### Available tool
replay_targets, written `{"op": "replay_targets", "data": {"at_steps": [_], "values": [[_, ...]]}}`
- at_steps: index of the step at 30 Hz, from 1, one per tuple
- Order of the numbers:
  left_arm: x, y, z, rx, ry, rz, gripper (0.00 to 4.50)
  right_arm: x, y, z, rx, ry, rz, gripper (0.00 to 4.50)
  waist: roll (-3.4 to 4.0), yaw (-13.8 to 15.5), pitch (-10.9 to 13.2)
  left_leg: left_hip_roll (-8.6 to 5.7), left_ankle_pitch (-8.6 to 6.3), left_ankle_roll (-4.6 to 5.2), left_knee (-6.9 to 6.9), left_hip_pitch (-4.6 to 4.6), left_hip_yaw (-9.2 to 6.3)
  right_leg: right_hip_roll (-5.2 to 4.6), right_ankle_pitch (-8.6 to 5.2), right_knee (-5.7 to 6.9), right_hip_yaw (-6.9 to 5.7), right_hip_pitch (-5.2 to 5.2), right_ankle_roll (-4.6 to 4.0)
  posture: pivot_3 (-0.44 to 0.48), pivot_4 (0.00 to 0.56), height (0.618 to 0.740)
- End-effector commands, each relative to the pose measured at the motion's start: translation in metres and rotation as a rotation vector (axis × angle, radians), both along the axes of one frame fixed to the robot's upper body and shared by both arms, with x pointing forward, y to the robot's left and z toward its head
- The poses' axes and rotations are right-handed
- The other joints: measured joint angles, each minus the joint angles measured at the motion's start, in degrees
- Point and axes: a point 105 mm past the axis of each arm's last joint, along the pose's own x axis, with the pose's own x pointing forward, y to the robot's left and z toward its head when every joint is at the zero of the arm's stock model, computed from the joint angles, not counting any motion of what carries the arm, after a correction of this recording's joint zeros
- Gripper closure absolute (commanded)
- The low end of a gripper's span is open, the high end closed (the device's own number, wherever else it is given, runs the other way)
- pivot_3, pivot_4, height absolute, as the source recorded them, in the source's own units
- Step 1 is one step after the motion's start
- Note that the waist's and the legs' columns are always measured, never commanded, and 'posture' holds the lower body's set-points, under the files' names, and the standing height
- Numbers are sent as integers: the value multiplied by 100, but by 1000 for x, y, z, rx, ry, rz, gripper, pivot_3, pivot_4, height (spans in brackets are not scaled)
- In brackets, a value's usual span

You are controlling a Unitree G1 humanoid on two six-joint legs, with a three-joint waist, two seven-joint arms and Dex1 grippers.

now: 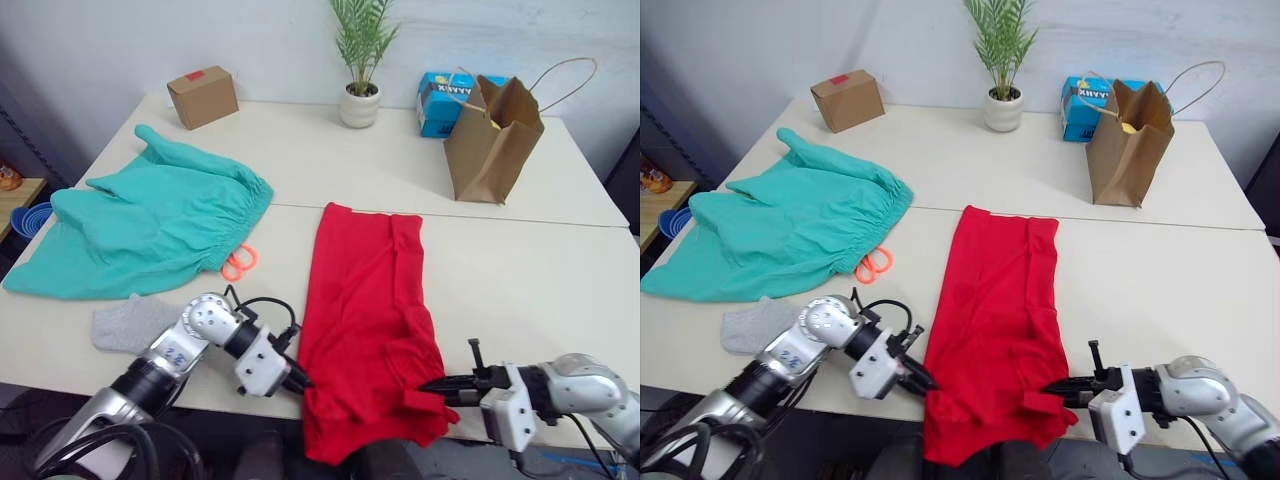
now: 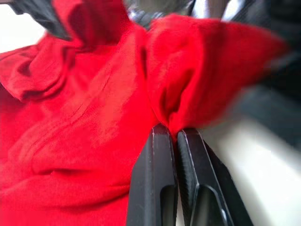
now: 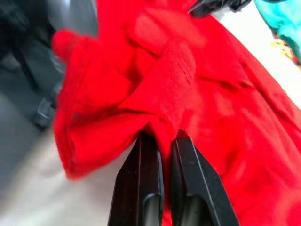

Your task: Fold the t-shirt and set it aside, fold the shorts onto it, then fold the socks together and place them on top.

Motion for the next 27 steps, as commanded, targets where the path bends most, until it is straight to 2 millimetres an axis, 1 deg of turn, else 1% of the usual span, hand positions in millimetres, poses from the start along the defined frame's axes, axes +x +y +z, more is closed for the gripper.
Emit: {"op": "replay_targets", "data": {"at_steps": [1, 3, 4, 7, 10, 15, 17, 18, 19, 22, 24, 26, 27], "values": [[-7, 7, 20, -22, -4, -15, 4500, -3, 0, 30, 61, 15, -36, 4429, 4, 11, 3, -1, 0, 0, 3, 1, 0, 0, 0, 1, 0, 3, 0, 0, 150, 740], [-9, 13, 20, 0, 6, -6, 4500, -13, -3, 29, 43, 97, -46, 4429, 7, 17, 6, -3, 0, 0, -2, -1, -1, -2, 0, -5, 0, 1, 0, 0, 150, 740], [-10, 15, 19, 8, 17, 7, 4500, -20, -5, 24, 18, 152, -46, 4429, 4, 18, 7, -2, -1, 1, -6, -2, -3, 0, -1, -11, -3, 2, -1, 0, 150, 740], [-23, 15, 17, -6, 88, 20, 4500, -35, -5, 18, -6, 232, -30, 4429, 0, 19, 10, -2, -3, 5, -7, -9, -5, 0, -1, -18, -5, -2, -1, 0, 150, 740], [-38, 20, 7, 30, 110, 6, 4500, -44, -2, 14, -7, 302, -46, 4429, 0, 4, 15, -3, -8, 8, -6, -13, -4, -2, -1, -27, -4, -3, 1, 0, 150, 740], [-43, 25, 2, 69, 122, 26, 4500, -58, 2, 12, -29, 416, -50, 4429, -6, 23, 24, -2, -8, 7, -5, -9, -6, -3, -2, -17, -4, -1, -2, 0, 150, 740], [-45, 27, 5, 74, 156, 47, 4500, -59, 4, 18, -6, 447, -67, 4429, -8, 27, 25, -2, -10, 4, -7, -9, -6, -4, -3, -20, -4, -1, -3, 0, 150, 740], [-43, 29, 8, 82, 180, 69, 4500, -56, 5, 23, 12, 458, -84, 4429, -11, 27, 27, -2, -11, 2, -7, -11, -6, -5, -3, -22, -4, -2, -3, 0, 150, 740], [-40, 31, 15, 91, 227, 110, 4500, -48, 6, 31, 61, 467, -125, 4429, -14, 24, 32, -2, -11, 2, -8, -12, -6, -5, -3, -24, -4, -2, -3, 0, 150, 740], [-15, 34, 37, 75, 306, 250, 4500, -23, 5, 52, 134, 495, -208, 4429, -35, 16, 59, 0, -11, 2, -6, -12, -8, -4, -3, -14, -4, -5, -3, 0, 150, 740], [14, 31, 54, -17, 336, 394, 4500, 1, 4, 66, 208, 516, -286, 4429, -38, 17, 64, -1, -11, 1, -2, -10, -9, -4, -2, -11, -5, -5, -3, 0, 150, 740], [44, 29, 70, -113, 343, 503, 4500, 27, 4, 77, 280, 516, -345, 4429, -43, 21, 67, -3, -11, 1, -4, -12, -11, -7, -2, -14, -7, -7, -2, 0, 150, 740], [56, 27, 77, -149, 380, 544, 4500, 38, 4, 81, 309, 510, -367, 4429, -43, 22, 73, -3, -11, 1, 1, -13, -11, -6, -2, -10, -9, -8, -2, 0, 150, 740]]}}
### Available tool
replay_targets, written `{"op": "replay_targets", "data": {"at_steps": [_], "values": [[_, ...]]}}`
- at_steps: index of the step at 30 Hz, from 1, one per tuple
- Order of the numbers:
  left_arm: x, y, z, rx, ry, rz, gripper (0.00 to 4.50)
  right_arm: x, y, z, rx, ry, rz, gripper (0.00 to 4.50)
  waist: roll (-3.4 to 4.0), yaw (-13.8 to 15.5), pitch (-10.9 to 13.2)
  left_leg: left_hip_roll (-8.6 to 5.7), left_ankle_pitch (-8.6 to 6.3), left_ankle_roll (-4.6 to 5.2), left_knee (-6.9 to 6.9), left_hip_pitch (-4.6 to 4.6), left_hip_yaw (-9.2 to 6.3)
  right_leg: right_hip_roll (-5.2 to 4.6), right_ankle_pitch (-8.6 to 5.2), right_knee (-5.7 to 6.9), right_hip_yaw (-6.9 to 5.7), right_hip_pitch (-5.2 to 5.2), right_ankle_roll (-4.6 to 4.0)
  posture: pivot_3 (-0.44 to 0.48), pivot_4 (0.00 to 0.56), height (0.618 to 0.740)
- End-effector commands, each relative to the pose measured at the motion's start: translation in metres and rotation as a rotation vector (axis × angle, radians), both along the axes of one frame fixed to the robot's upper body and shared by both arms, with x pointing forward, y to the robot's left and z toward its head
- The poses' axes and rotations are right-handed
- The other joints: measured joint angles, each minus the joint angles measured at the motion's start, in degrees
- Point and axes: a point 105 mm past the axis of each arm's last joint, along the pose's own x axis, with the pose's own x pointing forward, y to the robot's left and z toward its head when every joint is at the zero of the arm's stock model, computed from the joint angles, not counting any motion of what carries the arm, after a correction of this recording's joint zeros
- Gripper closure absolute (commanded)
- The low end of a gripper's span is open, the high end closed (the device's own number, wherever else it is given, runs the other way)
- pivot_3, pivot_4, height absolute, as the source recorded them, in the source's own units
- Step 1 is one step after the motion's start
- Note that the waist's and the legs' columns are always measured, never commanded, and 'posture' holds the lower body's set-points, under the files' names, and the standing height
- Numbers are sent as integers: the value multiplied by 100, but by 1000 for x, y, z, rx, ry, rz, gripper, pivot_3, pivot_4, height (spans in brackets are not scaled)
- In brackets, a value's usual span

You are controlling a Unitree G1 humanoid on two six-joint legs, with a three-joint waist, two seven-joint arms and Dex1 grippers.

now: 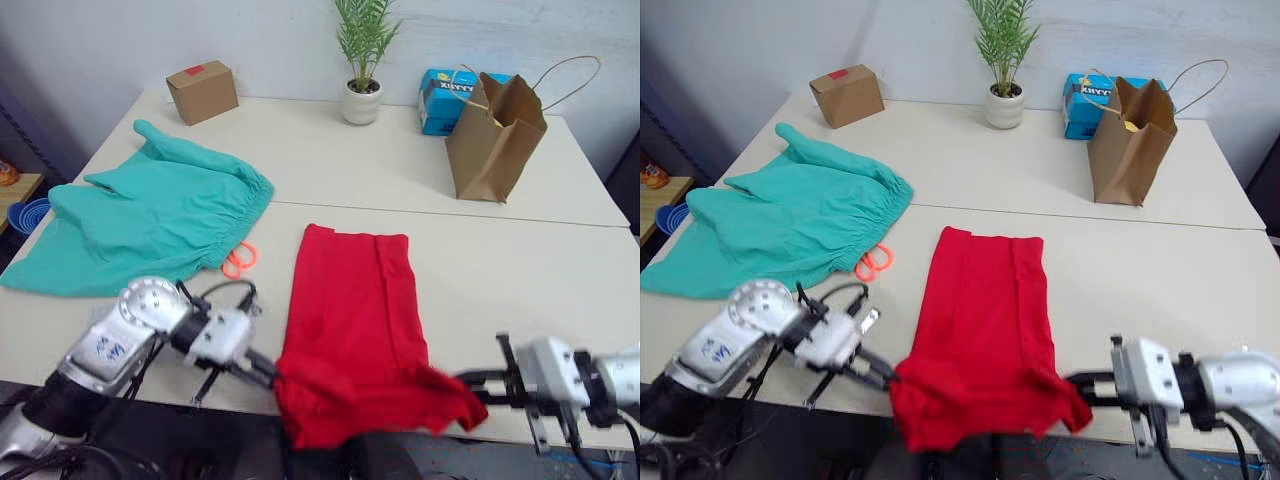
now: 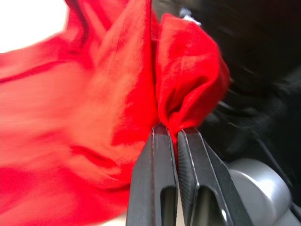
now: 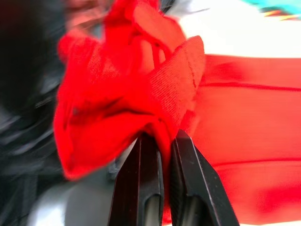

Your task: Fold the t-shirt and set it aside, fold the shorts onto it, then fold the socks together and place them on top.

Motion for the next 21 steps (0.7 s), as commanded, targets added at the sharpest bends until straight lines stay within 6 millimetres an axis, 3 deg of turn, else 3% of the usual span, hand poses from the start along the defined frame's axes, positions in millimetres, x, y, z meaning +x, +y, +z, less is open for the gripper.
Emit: {"op": "replay_targets", "data": {"at_steps": [1, 6, 11, 15, 21], "values": [[45, -3, 26, -162, 68, 210, 4500, 40, -4, 13, 108, 29, -147, 4429, -3, 2, 6, -3, 1, -1, 6, -24, 0, 0, 2, 3, -1, -25, 3, 0, 150, 740], [87, -20, 21, -188, 62, 359, 4500, 104, -5, 30, 245, -33, -304, 4429, -8, -20, 8, -3, 23, -36, 29, -119, 0, 10, 5, 12, -6, -112, 11, 0, 150, 740], [124, -30, 9, -184, 81, 528, 4500, 153, -4, 24, 263, -45, -444, 4429, -6, 2, 8, 2, 23, -36, 91, -232, 7, 11, 6, 74, -5, -232, 14, 0, 150, 740], [137, -33, -6, -123, 124, 592, 4500, 165, -3, 1, 191, -13, -473, 4429, -6, 33, 8, -2, 24, -35, 121, -249, 6, 3, 7, 125, -5, -249, 15, 0, 150, 740], [143, -32, -1, -167, 160, 639, 4500, 171, -4, -21, 135, 35, -521, 4429, -5, 6, 8, -4, 27, -30, 155, -276, 8, -1, 10, 155, -1, -276, 20, 0, 150, 740]]}}
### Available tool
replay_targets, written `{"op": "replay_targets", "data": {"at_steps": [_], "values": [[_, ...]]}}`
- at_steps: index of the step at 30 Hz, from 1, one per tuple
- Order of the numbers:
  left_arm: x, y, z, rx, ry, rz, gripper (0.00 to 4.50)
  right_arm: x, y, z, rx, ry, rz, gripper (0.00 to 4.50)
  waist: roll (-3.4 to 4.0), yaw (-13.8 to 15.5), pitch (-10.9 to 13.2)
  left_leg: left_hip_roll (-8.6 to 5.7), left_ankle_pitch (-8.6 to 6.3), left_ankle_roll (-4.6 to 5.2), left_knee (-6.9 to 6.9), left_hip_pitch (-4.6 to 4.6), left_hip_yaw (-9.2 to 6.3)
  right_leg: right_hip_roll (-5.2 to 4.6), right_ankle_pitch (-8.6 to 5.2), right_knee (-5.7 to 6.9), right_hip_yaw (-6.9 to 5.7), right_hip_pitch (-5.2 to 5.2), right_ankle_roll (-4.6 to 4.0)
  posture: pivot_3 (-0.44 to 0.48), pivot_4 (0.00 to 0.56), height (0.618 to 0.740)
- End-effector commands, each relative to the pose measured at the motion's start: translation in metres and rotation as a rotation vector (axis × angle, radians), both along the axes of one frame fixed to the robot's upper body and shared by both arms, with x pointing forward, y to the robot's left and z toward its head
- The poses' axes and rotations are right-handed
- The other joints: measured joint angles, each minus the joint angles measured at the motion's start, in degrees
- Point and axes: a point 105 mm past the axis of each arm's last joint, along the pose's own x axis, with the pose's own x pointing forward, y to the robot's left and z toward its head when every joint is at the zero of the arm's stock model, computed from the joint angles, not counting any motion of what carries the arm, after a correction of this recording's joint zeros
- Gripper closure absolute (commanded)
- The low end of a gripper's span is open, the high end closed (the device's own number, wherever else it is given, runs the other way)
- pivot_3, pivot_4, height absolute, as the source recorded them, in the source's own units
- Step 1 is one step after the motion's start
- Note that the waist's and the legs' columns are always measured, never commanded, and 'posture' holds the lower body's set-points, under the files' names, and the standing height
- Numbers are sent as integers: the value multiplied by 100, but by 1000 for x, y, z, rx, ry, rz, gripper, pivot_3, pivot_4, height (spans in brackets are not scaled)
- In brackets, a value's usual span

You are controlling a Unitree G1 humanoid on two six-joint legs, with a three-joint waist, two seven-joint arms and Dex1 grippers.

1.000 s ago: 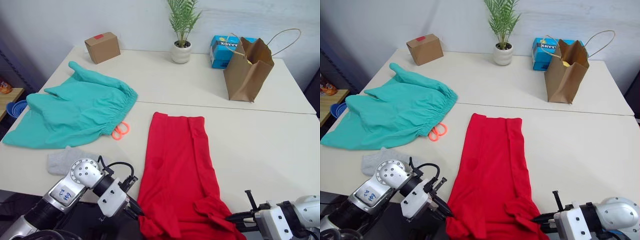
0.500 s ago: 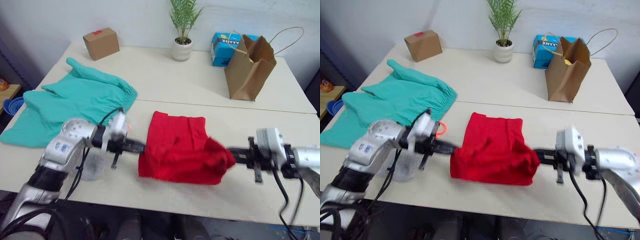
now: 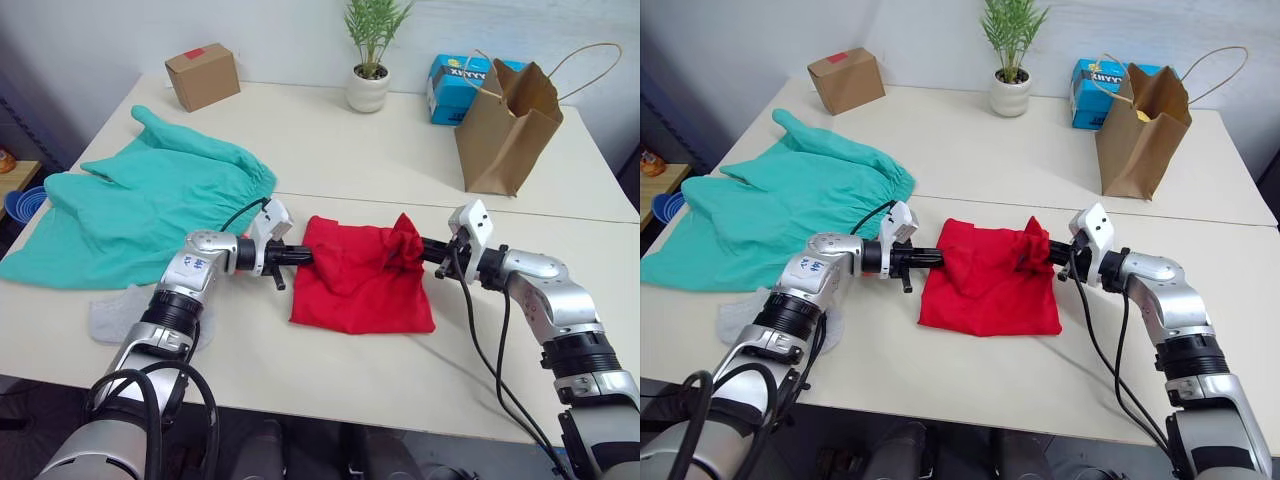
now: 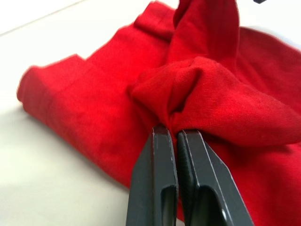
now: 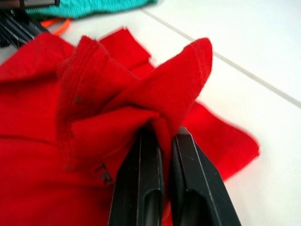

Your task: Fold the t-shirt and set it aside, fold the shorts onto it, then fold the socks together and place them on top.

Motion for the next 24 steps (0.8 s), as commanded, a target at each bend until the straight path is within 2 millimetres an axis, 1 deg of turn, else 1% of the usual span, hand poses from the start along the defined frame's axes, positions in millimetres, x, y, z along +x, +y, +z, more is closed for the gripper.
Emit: {"op": "replay_targets", "data": {"at_steps": [1, 5, 6, 9, 11, 16, 18, 19, 21, 24], "values": [[5, -1, 18, -60, -11, 22, 4500, 5, -3, -2, -28, -5, -39, 4429, 0, -11, 0, 0, 0, -1, 1, -1, 0, 0, 0, 4, 0, -3, 0, 0, 150, 740], [14, 1, 25, -131, 33, 104, 4500, 8, -2, 1, 28, -6, -64, 4429, 0, -14, 0, 1, 2, -4, 10, -2, 1, 3, 0, 8, 2, -7, 0, 0, 150, 740], [16, 3, 25, -128, 33, 121, 4500, 5, 1, 2, 52, 19, -39, 4193, 0, -16, 0, 2, 2, -4, 13, -2, 1, 3, 0, 10, 2, -7, 0, 0, 150, 740], [21, 6, 25, -134, 41, 172, 3756, 6, 5, 6, 60, 5, -32, 3379, 0, -19, 0, 1, 2, -4, 17, -1, 3, 3, 0, 17, 3, -7, 0, 0, 150, 740], [24, 7, 28, -148, 22, 198, 3152, 11, 3, 10, 54, -26, -64, 2676, 0, -18, 0, 1, 2, -4, 17, -1, 2, 3, 0, 22, 3, -10, 0, 0, 150, 740], [33, 15, 39, -225, -22, 300, 1600, 34, -18, 20, 44, -125, -267, 896, 0, -17, 0, 1, 2, -4, 24, -2, 4, 1, 0, 44, 4, -12, 0, 0, 150, 740], [35, 17, 40, -234, -33, 328, 967, 40, -25, 21, 45, -137, -329, 248, 0, -16, 0, 1, 2, -5, 25, -2, 4, 1, 0, 45, 4, -12, 0, 0, 150, 740], [39, 19, 42, -249, -43, 370, 629, 44, -30, 22, 54, -147, -372, 0, 0, -16, 0, 0, 2, -5, 25, -2, 4, 1, 0, 45, 4, -12, 0, 0, 150, 740], [43, 23, 43, -267, -46, 423, 34, 48, -36, 23, 72, -154, -424, 0, 0, -16, 0, 0, 2, -5, 25, -4, 4, 0, 0, 46, 5, -11, 0, 0, 150, 740], [51, 29, 45, -271, -77, 502, 34, 48, -37, 22, 97, -140, -441, 0, 0, -16, 0, 0, 3, -5, 26, -4, 4, 1, 0, 49, 4, -12, 1, 0, 150, 740]]}}
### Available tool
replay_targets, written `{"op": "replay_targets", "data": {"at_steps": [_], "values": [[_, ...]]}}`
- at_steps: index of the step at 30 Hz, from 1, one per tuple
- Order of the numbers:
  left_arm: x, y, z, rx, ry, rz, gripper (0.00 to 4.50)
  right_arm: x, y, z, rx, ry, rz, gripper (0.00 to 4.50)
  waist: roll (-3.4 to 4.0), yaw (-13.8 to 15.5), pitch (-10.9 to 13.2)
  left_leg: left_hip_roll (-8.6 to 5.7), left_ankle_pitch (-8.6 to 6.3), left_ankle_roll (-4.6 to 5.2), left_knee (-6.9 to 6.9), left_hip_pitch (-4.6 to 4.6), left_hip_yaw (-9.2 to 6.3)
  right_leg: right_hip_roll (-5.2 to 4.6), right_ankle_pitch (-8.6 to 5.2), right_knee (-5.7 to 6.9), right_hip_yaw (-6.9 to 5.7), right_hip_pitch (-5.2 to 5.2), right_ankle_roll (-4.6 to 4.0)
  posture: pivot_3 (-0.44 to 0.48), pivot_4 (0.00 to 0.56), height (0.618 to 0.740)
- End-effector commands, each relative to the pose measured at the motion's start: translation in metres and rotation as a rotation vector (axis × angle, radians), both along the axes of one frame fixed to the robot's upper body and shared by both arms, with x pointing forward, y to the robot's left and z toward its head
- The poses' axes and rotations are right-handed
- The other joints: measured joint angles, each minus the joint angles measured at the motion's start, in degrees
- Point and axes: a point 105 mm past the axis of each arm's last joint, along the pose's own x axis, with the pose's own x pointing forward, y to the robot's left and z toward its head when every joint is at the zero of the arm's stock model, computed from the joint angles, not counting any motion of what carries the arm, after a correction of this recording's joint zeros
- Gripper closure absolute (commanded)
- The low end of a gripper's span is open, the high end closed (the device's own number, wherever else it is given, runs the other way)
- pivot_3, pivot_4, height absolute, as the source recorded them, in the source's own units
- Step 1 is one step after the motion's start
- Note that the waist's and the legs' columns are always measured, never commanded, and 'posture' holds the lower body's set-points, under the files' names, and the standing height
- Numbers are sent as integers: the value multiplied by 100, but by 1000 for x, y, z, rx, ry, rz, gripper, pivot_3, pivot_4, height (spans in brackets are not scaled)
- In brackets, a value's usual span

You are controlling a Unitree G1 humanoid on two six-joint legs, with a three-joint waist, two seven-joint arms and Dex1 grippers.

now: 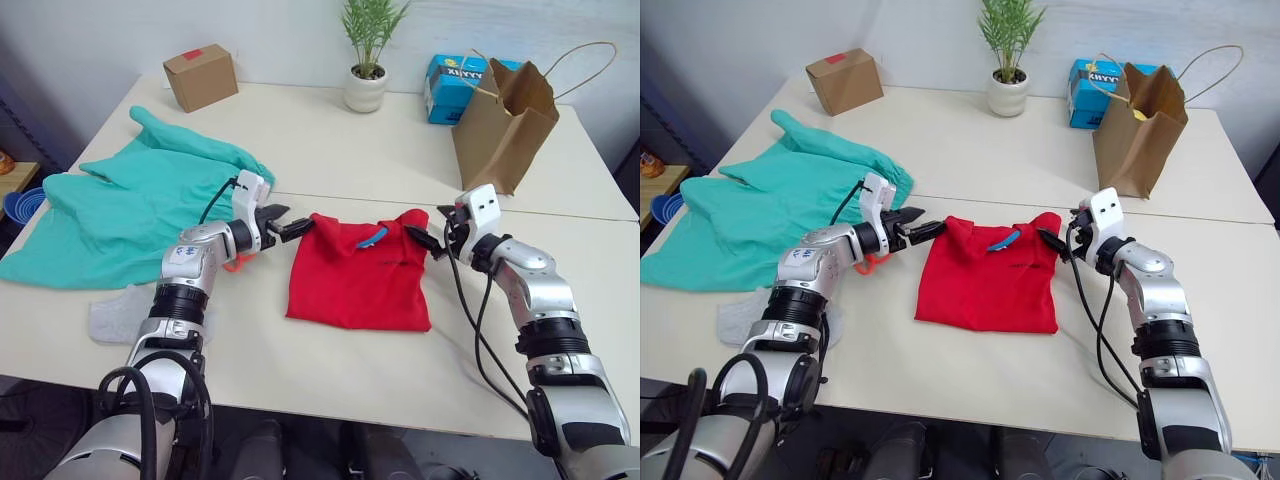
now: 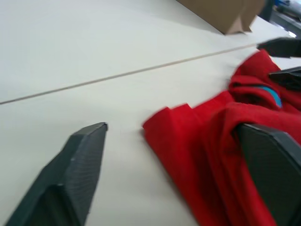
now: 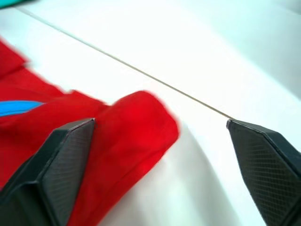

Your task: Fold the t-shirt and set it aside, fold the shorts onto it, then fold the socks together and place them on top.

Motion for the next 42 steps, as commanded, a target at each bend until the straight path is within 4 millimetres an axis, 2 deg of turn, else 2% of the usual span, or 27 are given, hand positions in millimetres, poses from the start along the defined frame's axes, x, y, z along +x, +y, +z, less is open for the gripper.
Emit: {"op": "replay_targets", "data": {"at_steps": [1, 5, 9, 12, 15, 17, 20, 22, 25, 31, 32, 35, 37, 42], "values": [[11, 10, 21, -23, -97, 118, 34, -1, -7, 16, 29, -58, -24, 0, 0, -3, 0, 0, 0, 0, 0, 0, 0, 0, 0, 2, 0, -1, 0, 0, 150, 740], [15, 22, 31, -24, -140, 187, 34, -14, -12, 33, 60, -129, 27, 0, 0, -4, 0, 2, 1, -1, -2, 0, 2, 3, 0, 4, 0, -2, 0, 0, 150, 740], [5, 26, 43, 25, -261, 120, 34, -44, -4, 55, 54, -221, 195, 0, 0, 8, 0, 0, 1, -1, -2, -2, 3, 3, 1, 3, 0, -2, 1, 0, 150, 740], [-15, 21, 54, 114, -399, -31, 34, -79, 16, 52, -111, -229, 414, 0, 0, 14, 0, 1, 1, -2, -5, -2, 3, 5, 1, -1, -1, -1, 2, 0, 150, 740], [-43, 13, 54, 225, -517, -231, 34, -115, 33, 37, -259, -188, 619, 0, 0, 13, 0, 1, 1, -3, -7, -1, 2, 8, 1, -3, -1, 0, 1, 0, 150, 740], [-68, 7, 43, 324, -587, -414, 34, -135, 41, 24, -304, -134, 712, 0, 1, 2, -1, 1, 1, -3, -6, 2, 3, 8, 1, -4, 0, 4, 2, 0, 150, 740], [-106, 5, 14, 463, -602, -671, 34, -157, 51, 5, -306, -63, 786, 0, 2, -6, -1, 2, 1, -3, -5, 11, 4, 8, 1, -11, 4, 9, 1, 0, 150, 740], [-119, 8, -7, 537, -568, -739, 34, -166, 58, -8, -341, -49, 814, 0, 4, -7, -2, 2, 1, -4, -5, 12, 4, 7, 1, -23, 7, 9, 0, 0, 150, 740], [-121, 6, -23, 599, -563, -737, 34, -166, 64, -21, -381, -69, 786, 0, 3, 6, -2, 2, -6, 10, -4, 21, 0, 6, 1, -23, 6, 18, 0, 0, 150, 740], [-111, -12, -56, 700, -507, -684, 34, -147, 63, -49, -509, -82, 699, 0, 3, 28, -3, -4, -16, 32, 3, 19, -1, 1, 2, -23, 7, 20, 0, 0, 150, 740], [-105, -16, -58, 698, -491, -647, 7, -143, 63, -50, -526, -96, 684, 177, 6, 40, -4, -4, -15, 32, 3, 19, -1, 1, 2, -24, 6, 21, 0, 0, 150, 740], [-97, -24, -62, 684, -454, -604, 646, -134, 62, -50, -547, -122, 654, 947, 7, 52, -5, -4, -15, 32, 7, 42, -1, 1, 2, -23, 5, 45, 1, 0, 150, 740], [-98, -26, -67, 698, -428, -619, 1236, -131, 62, -52, -554, -123, 648, 1609, 7, 31, -5, -4, -20, 41, -8, 102, -1, 1, 2, -42, 5, 109, 1, 0, 150, 740], [-114, -23, -76, 694, -353, -706, 2813, -143, 64, -58, -537, -69, 708, 3361, 8, 10, -7, -2, -21, 41, -27, 137, -2, 2, 2, -52, 4, 145, 1, 0, 150, 740]]}}
